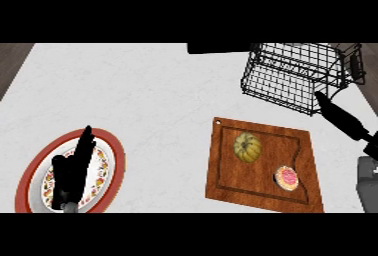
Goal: Pick the squash from the cutting board and place it in the tiered basket
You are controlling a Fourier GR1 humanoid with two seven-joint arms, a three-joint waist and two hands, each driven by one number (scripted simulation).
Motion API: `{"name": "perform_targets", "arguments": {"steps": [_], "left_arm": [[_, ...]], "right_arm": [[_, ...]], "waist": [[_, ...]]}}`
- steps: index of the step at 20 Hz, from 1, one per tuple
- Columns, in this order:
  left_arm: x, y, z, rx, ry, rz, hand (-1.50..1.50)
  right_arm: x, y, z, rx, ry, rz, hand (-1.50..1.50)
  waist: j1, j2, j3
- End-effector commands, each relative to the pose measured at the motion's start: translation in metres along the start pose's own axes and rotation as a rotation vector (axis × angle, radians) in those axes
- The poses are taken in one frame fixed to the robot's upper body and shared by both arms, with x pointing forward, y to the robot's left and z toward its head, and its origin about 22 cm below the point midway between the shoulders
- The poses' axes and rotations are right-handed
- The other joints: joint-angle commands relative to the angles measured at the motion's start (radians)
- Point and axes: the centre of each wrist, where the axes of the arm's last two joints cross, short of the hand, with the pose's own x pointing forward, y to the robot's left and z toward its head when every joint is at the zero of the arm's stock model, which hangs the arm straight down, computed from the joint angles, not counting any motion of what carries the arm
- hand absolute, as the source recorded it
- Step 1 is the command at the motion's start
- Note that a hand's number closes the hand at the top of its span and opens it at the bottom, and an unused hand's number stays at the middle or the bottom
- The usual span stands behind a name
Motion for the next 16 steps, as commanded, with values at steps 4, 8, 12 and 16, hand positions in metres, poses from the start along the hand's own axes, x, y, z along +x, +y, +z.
{"name": "perform_targets", "arguments": {"steps": [4,8,12,16], "left_arm": [[-0.006,-0.007,0.009,-0.003,0.01,-0.014,0.0],[-0.012,-0.006,0.011,0.014,0.006,-0.012,0.0],[-0.012,-0.01,0.014,-0.012,-0.006,-0.019,0.0],[-0.01,-0.023,0.012,-0.033,0.001,-0.002,0.0]], "right_arm": [[0.001,-0.001,0.088,0.172,0.162,0.192,-1.5],[-0.004,0.003,0.115,0.348,0.307,0.383,-1.5],[0.0,0.007,0.132,0.441,0.348,0.608,-1.5],[0.02,0.017,0.125,0.412,0.388,0.834,-1.5]], "waist": [[0.005,0.003,-0.005],[0.029,0.013,-0.009],[0.051,0.015,-0.011],[0.054,0.017,-0.009]]}}
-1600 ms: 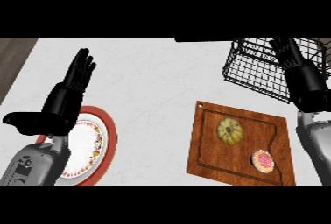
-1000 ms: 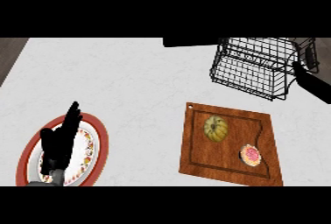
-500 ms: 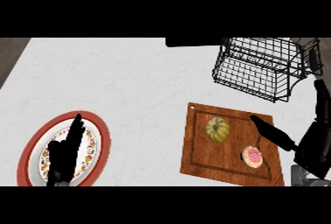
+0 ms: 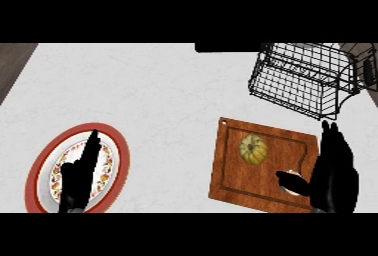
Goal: Pick the squash from the cutting board and place it in the tiered basket
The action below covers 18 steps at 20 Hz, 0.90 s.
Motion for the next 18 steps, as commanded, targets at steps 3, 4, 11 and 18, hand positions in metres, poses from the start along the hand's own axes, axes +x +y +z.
{"name": "perform_targets", "arguments": {"steps": [3,4,11,18], "left_arm": [[-0.002,-0.001,0.0,-0.009,0.012,-0.015,0.0],[-0.005,-0.008,0.002,-0.024,0.013,-0.015,0.0],[-0.004,-0.02,-0.001,-0.044,-0.005,0.006,0.0],[0.002,-0.01,-0.009,-0.024,-0.009,-0.002,0.0]], "right_arm": [[0.056,-0.007,0.02,-0.083,0.147,0.243,-1.5],[0.072,-0.003,0.032,-0.084,0.146,0.253,-1.5],[0.128,0.007,0.045,-0.138,0.22,0.436,-1.5],[0.121,0.027,0.029,-0.057,0.333,0.608,-1.5]], "waist": [[0.029,0.0,0.004],[0.034,0.001,0.004],[0.043,0.008,0.012],[0.043,0.011,0.013]]}}
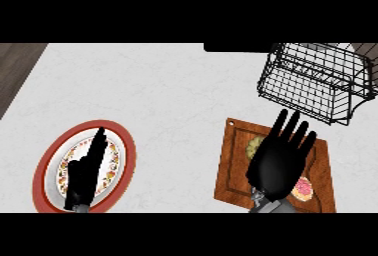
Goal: Pick the squash from the cutting board and place it in the tiered basket
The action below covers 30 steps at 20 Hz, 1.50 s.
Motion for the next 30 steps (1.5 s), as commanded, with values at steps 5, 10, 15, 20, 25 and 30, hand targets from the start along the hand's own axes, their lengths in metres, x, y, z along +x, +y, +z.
{"name": "perform_targets", "arguments": {"steps": [5,10,15,20,25,30], "left_arm": [[-0.009,0.004,-0.002,0.009,0.039,0.006,0.0],[-0.008,-0.011,-0.006,-0.002,0.027,-0.001,0.0],[-0.004,0.002,0.0,-0.036,0.023,0.019,0.0],[-0.003,0.004,-0.006,-0.005,0.021,-0.003,0.0],[-0.015,-0.007,0.002,-0.023,0.02,-0.002,0.0],[-0.011,-0.012,0.0,-0.01,0.022,-0.008,0.0]], "right_arm": [[0.019,-0.006,-0.014,0.089,0.251,0.177,-1.5],[0.033,0.002,-0.022,0.133,0.23,0.161,-1.5],[0.024,0.015,-0.033,0.194,0.285,0.234,-1.5],[0.023,0.015,-0.05,0.242,0.334,0.247,-1.5],[0.028,0.02,-0.057,0.269,0.338,0.275,-1.5],[0.021,0.038,-0.06,0.295,0.377,0.269,-1.5]], "waist": [[0.002,0.002,0.0],[0.005,0.005,0.001],[0.006,0.0,0.001],[0.003,0.001,0.0],[0.012,0.004,0.0],[0.006,0.004,0.001]]}}
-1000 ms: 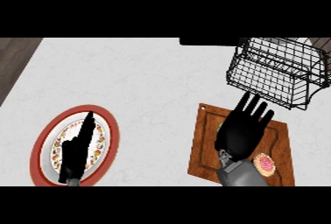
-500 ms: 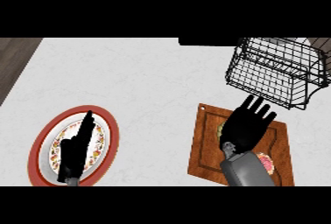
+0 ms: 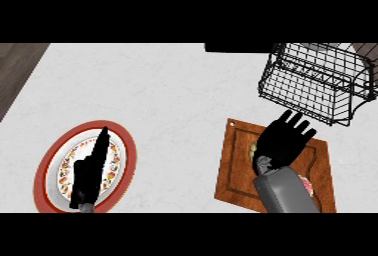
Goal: Pick the squash from the cutting board and place it in the tiered basket
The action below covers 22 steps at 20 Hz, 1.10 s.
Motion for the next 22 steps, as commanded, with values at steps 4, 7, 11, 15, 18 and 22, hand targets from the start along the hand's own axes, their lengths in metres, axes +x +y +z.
{"name": "perform_targets", "arguments": {"steps": [4,7,11,15,18,22], "left_arm": [[-0.001,-0.002,-0.005,-0.006,0.025,0.003,0.0],[-0.001,-0.003,-0.003,-0.009,0.021,-0.004,0.0],[-0.009,0.02,0.003,0.014,0.039,0.011,0.0],[-0.013,0.008,0.011,-0.005,0.017,-0.005,0.0],[-0.003,0.006,0.01,-0.015,0.032,0.001,0.0],[-0.009,0.012,0.005,0.01,0.028,-0.007,0.0]], "right_arm": [[0.008,0.004,-0.009,0.063,0.254,0.097,-1.5],[0.006,0.006,-0.011,0.083,0.264,0.076,-1.5],[-0.001,0.012,-0.015,0.118,0.285,0.055,-1.5],[-0.004,0.034,-0.009,0.139,0.279,0.052,-1.5],[0.0,0.018,-0.017,0.122,0.296,0.048,1.5],[0.01,0.017,-0.014,0.12,0.262,0.05,1.5]], "waist": [[-0.006,0.007,-0.001],[-0.006,0.006,-0.001],[-0.005,0.003,-0.001],[0.002,0.004,0.0],[-0.005,0.003,0.0],[-0.003,0.006,-0.001]]}}
